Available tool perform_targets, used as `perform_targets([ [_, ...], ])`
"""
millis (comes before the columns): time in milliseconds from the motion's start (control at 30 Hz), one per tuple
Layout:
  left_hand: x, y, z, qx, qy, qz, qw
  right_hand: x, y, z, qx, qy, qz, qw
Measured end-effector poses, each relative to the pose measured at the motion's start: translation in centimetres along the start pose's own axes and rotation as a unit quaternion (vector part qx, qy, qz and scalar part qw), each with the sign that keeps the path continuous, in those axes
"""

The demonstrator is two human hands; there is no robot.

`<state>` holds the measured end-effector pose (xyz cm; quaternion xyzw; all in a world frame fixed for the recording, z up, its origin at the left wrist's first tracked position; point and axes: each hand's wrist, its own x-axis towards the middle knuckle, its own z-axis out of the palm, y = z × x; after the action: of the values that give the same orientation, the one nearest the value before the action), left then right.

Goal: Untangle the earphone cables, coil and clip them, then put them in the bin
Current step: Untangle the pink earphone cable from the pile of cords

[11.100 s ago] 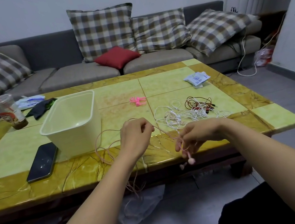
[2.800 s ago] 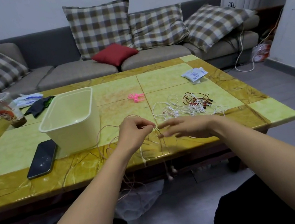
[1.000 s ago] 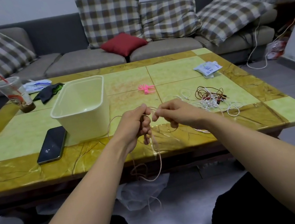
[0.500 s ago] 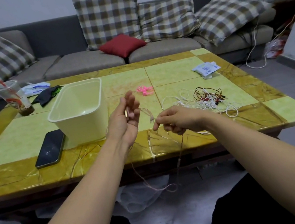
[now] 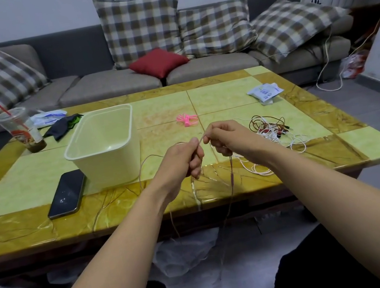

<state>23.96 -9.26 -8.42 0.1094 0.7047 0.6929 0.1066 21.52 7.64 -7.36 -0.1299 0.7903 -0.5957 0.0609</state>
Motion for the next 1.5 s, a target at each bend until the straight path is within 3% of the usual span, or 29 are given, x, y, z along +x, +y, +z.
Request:
perform_targets([
  [133,0.1,0.9,0.3,-0.268,-0.028,-0.011,0.963,0.0,1.1,0.2,-0.027,-0.003,0.006,1.000],
  [267,1.0,0.5,-0.3,-0.358,0.053,0.030,0.932,-0.7,1.3,0.8,-0.085,-0.131,0.071,0.985],
  [333,1.2,0.1,-0.7,-0.213,0.111,0.070,0.968,-1.1,0.9,0.9,-0.103,-0.208,0.090,0.969],
  [400,1.1,-0.4,-0.8,0.063,0.151,0.115,0.980,-1.2,0.4,0.8,-0.103,-0.225,0.079,0.966],
  [467,0.9,-0.7,-0.8,0.214,0.127,0.118,0.961,-1.1,0.0,0.5,-0.084,-0.173,0.053,0.980],
  [533,0.7,-1.0,-0.5,0.230,0.068,0.075,0.968,-0.7,-0.2,0.1,-0.058,-0.089,0.029,0.994],
  [600,0.4,-0.7,0.0,0.152,0.019,0.014,0.988,-0.3,0.0,-0.4,-0.035,-0.014,0.011,0.999],
  [700,0.2,0.4,0.3,-0.093,-0.026,-0.050,0.994,0.1,0.5,-0.9,0.002,0.035,0.015,0.999],
  [800,0.5,1.0,0.0,-0.327,-0.015,-0.018,0.945,-0.1,1.0,-0.6,-0.034,-0.027,0.035,0.998],
  [900,1.1,0.9,-0.1,-0.403,0.041,0.023,0.914,-0.7,1.3,0.5,-0.094,-0.135,0.072,0.984],
  [967,1.4,0.4,-0.3,-0.287,0.087,0.055,0.952,-1.1,1.1,1.1,-0.109,-0.193,0.079,0.972],
  [1033,1.3,-0.3,-0.4,0.021,0.138,0.097,0.985,-1.2,0.5,1.1,-0.119,-0.190,0.063,0.973],
  [1100,1.0,-1.1,-0.2,0.291,0.150,0.140,0.934,-1.3,-0.1,0.8,-0.120,-0.133,0.034,0.983],
  [1133,0.9,-1.3,0.0,0.342,0.138,0.143,0.918,-1.2,-0.4,0.5,-0.111,-0.094,0.021,0.989],
  [1167,0.9,-1.4,0.0,0.341,0.116,0.129,0.924,-1.1,-0.5,0.3,-0.099,-0.054,0.010,0.994],
  [1267,0.5,-1.0,0.5,0.139,0.011,0.035,0.990,-0.7,-0.4,-0.3,-0.074,0.042,-0.005,0.996],
  [1333,0.3,-0.2,0.9,-0.039,-0.041,-0.020,0.998,-0.4,-0.1,-0.4,-0.058,0.059,-0.001,0.997],
  [1433,0.5,1.0,1.5,-0.318,-0.029,-0.023,0.947,-0.3,0.6,0.2,-0.029,0.001,0.026,0.999],
  [1500,1.0,1.2,1.3,-0.411,0.033,0.019,0.911,-0.6,1.0,0.4,-0.056,-0.069,0.055,0.995],
])
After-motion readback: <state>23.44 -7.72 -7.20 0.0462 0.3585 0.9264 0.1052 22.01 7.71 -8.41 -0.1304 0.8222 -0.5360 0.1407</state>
